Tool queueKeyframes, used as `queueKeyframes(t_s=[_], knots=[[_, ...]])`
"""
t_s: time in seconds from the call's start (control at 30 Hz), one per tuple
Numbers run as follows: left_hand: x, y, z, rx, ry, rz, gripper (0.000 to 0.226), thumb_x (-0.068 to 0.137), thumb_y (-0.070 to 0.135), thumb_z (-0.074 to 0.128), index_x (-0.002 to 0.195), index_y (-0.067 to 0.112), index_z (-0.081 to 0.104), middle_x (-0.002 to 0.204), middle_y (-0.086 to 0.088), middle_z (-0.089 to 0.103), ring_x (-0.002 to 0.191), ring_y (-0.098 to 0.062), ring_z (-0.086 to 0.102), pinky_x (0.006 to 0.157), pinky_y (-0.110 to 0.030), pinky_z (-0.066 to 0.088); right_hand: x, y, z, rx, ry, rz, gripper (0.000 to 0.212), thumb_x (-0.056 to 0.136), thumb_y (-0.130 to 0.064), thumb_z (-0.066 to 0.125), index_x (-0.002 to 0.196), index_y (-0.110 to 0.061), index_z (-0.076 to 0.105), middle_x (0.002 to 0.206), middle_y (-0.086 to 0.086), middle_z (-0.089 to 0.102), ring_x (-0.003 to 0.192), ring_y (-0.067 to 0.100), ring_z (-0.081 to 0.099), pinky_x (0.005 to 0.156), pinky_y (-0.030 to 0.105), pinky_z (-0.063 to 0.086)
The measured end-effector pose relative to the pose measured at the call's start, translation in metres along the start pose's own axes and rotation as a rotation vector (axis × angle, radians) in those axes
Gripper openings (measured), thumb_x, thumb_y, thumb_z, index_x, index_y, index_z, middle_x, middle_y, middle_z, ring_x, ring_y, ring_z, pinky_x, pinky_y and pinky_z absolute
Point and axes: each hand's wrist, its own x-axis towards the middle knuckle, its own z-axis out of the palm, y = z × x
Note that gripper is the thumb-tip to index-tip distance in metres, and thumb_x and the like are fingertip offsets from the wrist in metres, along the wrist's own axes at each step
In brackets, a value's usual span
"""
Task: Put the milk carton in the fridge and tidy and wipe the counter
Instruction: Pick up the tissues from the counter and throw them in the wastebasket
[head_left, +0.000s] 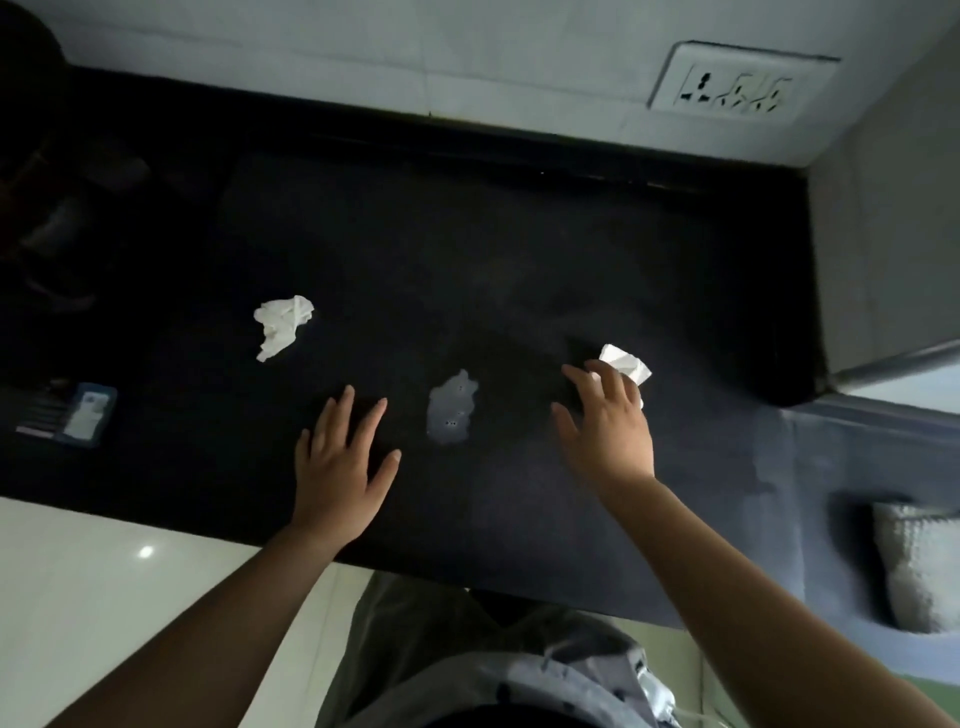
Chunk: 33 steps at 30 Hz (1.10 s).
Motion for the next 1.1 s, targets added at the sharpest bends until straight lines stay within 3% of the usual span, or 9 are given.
queueKeyframes(t_s=[0.13, 0.27, 0.5, 0.6, 0.8, 0.93, 1.1], knots=[[0.0, 0.003, 0.002, 0.015, 0.012, -0.011, 0.064, 0.084, 0.055, 0.028, 0.142, 0.028, 0.031, 0.155, -0.012, 0.02, 0.142, -0.033, 0.019, 0.107, -0.058, 0.024, 0.008, 0.008, -0.005, -0.053, 0.093, 0.048, 0.048, 0.087, -0.033, 0.056, 0.133, -0.022, 0.045, 0.145, 0.002, 0.033, 0.133, 0.029, 0.025, 0.095, 0.05, 0.034], [0.0, 0.003, 0.0, 0.013, 0.008, -0.02, 0.064, 0.084, 0.056, 0.027, 0.142, 0.029, 0.031, 0.156, -0.011, 0.019, 0.142, -0.032, 0.018, 0.108, -0.058, 0.023, 0.016, 0.014, -0.002, -0.098, -0.063, 0.104, 0.053, 0.091, -0.037, 0.05, 0.138, -0.019, 0.035, 0.148, 0.004, 0.023, 0.135, 0.028, 0.019, 0.101, 0.046, 0.033], [0.001, -0.004, -0.009, 0.005, -0.037, 0.02, 0.065, 0.082, 0.059, 0.029, 0.141, 0.032, 0.032, 0.155, -0.008, 0.021, 0.142, -0.029, 0.02, 0.106, -0.054, 0.029, 0.011, 0.005, 0.004, 0.027, -0.097, 0.087, 0.037, 0.091, -0.022, 0.052, 0.127, -0.014, 0.05, 0.131, 0.01, 0.043, 0.121, 0.029, 0.033, 0.088, 0.036, 0.041], [0.004, -0.016, -0.02, -0.036, -0.025, 0.087, 0.061, 0.084, 0.056, 0.033, 0.137, 0.028, 0.042, 0.15, -0.008, 0.034, 0.137, -0.027, 0.034, 0.102, -0.051, 0.039, 0.017, -0.014, -0.002, 0.05, -0.061, 0.059, 0.036, 0.089, -0.021, 0.056, 0.124, -0.013, 0.053, 0.127, 0.011, 0.048, 0.117, 0.031, 0.038, 0.088, 0.035, 0.039], [0.012, -0.063, -0.045, -0.149, 0.04, 0.123, 0.057, 0.085, 0.052, 0.038, 0.133, 0.023, 0.048, 0.137, -0.006, 0.051, 0.126, -0.022, 0.047, 0.101, -0.038, 0.041, 0.046, -0.11, -0.005, 0.185, 0.002, -0.11, 0.035, 0.085, -0.021, 0.062, 0.119, -0.015, 0.056, 0.122, 0.008, 0.054, 0.113, 0.027, 0.046, 0.092, 0.03, 0.036], [0.017, -0.112, -0.061, -0.156, 0.122, 0.074, 0.053, 0.085, 0.047, 0.042, 0.128, 0.019, 0.052, 0.135, -0.008, 0.052, 0.124, -0.024, 0.05, 0.098, -0.039, 0.044, 0.061, -0.192, 0.027, 0.242, -0.091, -0.261, 0.036, 0.086, -0.024, 0.06, 0.12, -0.019, 0.054, 0.123, 0.002, 0.053, 0.114, 0.021, 0.045, 0.088, 0.023, 0.034], [0.045, -0.161, -0.074, -0.137, 0.148, -0.006, 0.057, 0.083, 0.05, 0.039, 0.13, 0.019, 0.049, 0.141, -0.01, 0.045, 0.13, -0.027, 0.042, 0.099, -0.044, 0.043, 0.088, -0.274, 0.075, 0.226, -0.182, -0.275, 0.037, 0.087, -0.023, 0.058, 0.123, -0.019, 0.051, 0.125, 0.001, 0.051, 0.118, 0.021, 0.044, 0.088, 0.025, 0.035]])
